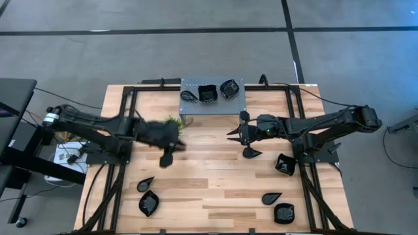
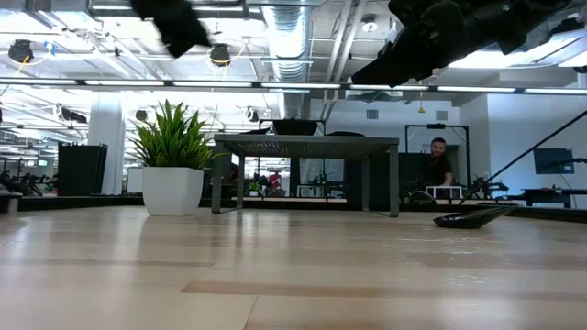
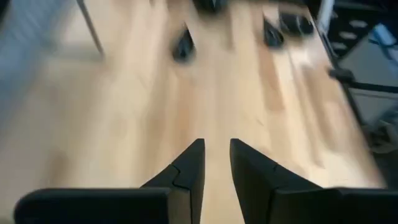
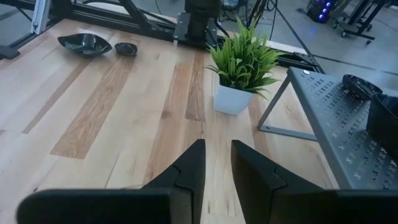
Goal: Pick & Place Mini shaped plates
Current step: Stack the black drop-shaped plate on top of the black drop-shaped plate on the shelf
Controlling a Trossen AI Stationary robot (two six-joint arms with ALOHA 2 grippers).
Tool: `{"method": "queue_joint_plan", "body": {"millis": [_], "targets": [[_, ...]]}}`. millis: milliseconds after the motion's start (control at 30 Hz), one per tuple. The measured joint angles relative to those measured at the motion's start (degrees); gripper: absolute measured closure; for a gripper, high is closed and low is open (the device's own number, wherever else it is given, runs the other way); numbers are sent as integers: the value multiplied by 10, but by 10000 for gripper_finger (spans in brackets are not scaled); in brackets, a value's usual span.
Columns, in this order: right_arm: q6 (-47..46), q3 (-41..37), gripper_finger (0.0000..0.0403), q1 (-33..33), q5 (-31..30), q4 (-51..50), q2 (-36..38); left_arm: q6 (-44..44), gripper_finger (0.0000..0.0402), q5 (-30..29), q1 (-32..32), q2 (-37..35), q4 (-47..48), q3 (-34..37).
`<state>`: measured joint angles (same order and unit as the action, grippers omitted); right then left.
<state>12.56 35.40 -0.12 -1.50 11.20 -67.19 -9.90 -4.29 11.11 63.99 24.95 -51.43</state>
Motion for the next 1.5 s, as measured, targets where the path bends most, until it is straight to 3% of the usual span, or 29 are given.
{"method": "queue_joint_plan", "body": {"millis": [333,600,800,1200,1500], "targets": [[0,0,331,0,0,0,0,-474,325,126,167,50,205,64],[92,0,331,-5,0,61,0,-662,325,140,212,55,203,144],[105,0,331,-42,0,122,0,-717,325,131,236,55,127,166],[101,0,331,-92,2,215,0,-748,325,53,284,69,120,166],[-17,0,331,-92,2,264,0,-746,325,110,300,175,108,164]]}}
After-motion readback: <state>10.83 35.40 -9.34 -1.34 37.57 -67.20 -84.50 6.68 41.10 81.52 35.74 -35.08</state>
